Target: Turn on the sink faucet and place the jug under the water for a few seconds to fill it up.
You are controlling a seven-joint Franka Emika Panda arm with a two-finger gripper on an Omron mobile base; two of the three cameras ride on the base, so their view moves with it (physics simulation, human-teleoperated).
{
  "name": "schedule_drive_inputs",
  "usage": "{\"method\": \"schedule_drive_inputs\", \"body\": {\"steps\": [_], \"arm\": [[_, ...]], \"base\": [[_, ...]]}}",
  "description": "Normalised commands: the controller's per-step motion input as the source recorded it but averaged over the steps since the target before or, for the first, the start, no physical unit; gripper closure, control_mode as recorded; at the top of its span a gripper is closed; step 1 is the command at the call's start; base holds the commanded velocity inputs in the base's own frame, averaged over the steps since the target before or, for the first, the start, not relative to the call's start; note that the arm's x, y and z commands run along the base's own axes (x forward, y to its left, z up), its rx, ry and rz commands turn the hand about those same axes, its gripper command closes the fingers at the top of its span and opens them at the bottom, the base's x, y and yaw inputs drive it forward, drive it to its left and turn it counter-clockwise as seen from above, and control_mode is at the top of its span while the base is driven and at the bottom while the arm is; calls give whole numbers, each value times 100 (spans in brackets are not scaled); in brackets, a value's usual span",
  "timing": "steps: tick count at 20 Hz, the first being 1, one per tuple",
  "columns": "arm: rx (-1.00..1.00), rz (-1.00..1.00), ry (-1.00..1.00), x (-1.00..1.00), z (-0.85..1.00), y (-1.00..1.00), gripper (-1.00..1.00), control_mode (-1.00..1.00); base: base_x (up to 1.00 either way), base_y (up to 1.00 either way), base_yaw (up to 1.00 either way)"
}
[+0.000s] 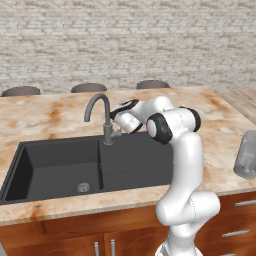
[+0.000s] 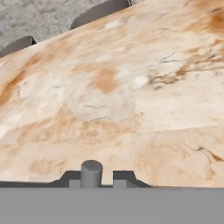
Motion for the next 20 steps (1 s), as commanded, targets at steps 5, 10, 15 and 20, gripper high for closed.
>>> {"method": "schedule_drive_inputs", "body": {"steps": [5,10,15,20], "arm": [[2,-11,0,-23,-1,-44,100,-100],[4,-9,0,-22,0,-38,100,-100],[2,-7,0,-9,0,-18,-100,-100],[9,-6,0,-18,10,-27,-100,-100]], "base": [[0,0,0],[0,0,0],[0,0,0],[0,0,0]]}}
